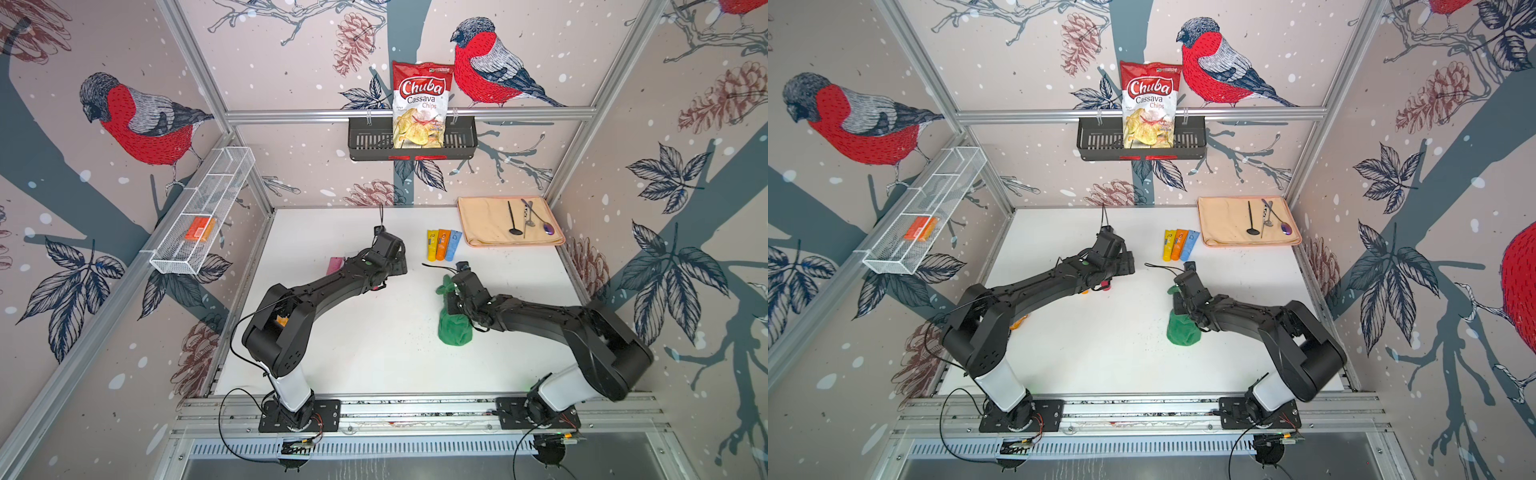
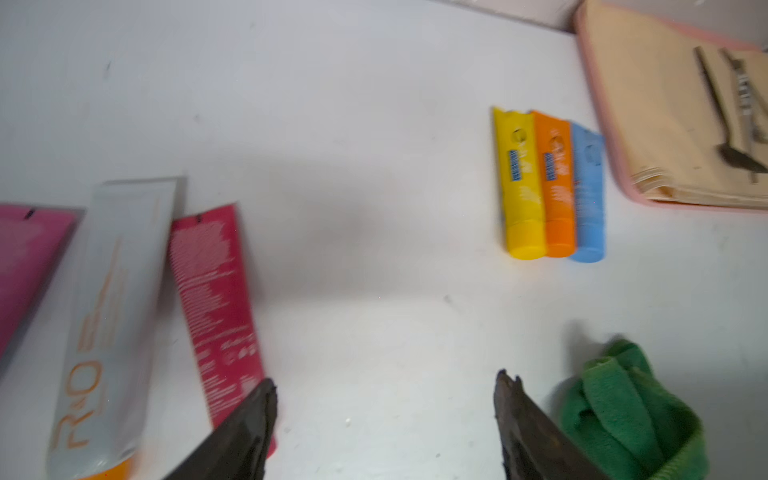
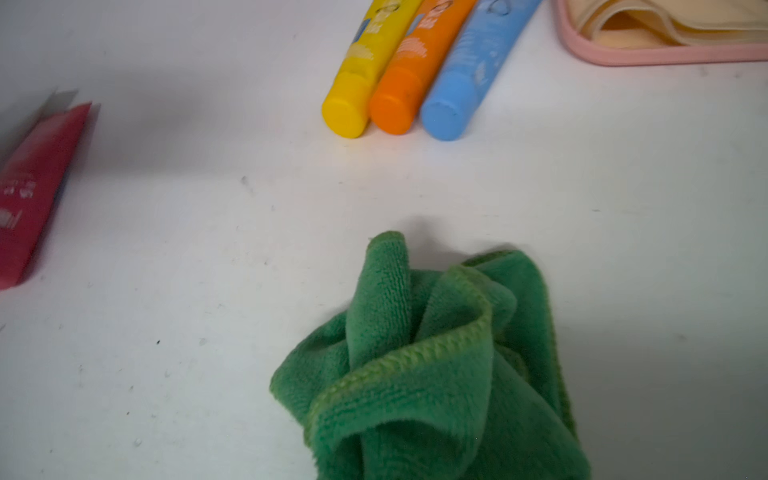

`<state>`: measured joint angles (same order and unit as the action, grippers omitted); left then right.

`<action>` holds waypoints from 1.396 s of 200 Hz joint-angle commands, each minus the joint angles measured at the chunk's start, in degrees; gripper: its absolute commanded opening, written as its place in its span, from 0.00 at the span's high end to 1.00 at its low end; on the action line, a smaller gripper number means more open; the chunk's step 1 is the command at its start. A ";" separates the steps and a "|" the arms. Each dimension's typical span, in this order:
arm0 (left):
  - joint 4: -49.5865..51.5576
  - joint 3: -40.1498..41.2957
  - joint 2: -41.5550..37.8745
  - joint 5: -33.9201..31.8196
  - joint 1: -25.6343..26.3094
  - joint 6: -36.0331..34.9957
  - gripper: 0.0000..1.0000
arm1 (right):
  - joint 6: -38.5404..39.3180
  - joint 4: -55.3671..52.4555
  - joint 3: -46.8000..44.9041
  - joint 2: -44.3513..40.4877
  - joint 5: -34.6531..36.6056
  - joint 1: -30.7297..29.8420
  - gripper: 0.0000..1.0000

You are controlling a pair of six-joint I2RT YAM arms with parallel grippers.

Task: Wipe the surface of the toothpaste tube
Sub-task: Place the toothpaste at the center of the board, then move the toothpaste to the center of the board.

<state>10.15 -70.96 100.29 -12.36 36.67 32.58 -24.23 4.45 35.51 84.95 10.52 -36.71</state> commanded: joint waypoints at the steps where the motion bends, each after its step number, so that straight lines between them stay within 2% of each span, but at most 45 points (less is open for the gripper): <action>1: 1.63 -5.32 3.22 -1.39 1.23 -2.48 0.20 | -2.56 3.22 -3.42 -4.24 -1.19 2.81 0.91; 39: -0.50 -15.61 12.81 1.02 3.10 -5.07 0.20 | -3.78 6.79 -8.02 -9.89 -3.66 6.85 0.91; 68: 0.71 -24.06 21.39 2.35 3.53 -6.96 0.24 | -3.27 5.93 -5.88 -6.16 -5.65 7.05 0.90; 98: -0.54 -28.82 26.97 0.86 3.68 -9.03 0.38 | -2.80 5.22 -4.33 -3.95 -5.96 6.64 0.90; 126: -0.47 -33.23 30.91 0.55 3.75 -10.62 0.45 | -2.49 5.05 -3.54 -2.65 -6.71 6.44 0.90; 146: -2.46 -34.83 32.93 1.47 3.76 -11.64 0.45 | -2.27 4.63 -2.84 -1.72 -6.61 6.01 0.90; 169: 2.19 -40.61 36.94 1.37 3.78 -12.11 0.45 | -2.15 4.52 -2.59 -1.40 -6.61 5.83 0.90; 204: 4.30 -42.23 39.66 1.72 3.94 -12.50 0.46 | -2.05 4.54 -2.55 -1.31 -6.73 5.75 0.90; 279: 7.85 -43.13 41.74 -1.65 3.96 -12.62 0.58 | -1.93 4.25 -2.22 -1.01 -6.52 5.26 0.90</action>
<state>15.90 -113.73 141.56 -12.53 40.58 20.73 -26.89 8.64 32.80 83.66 4.23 -31.18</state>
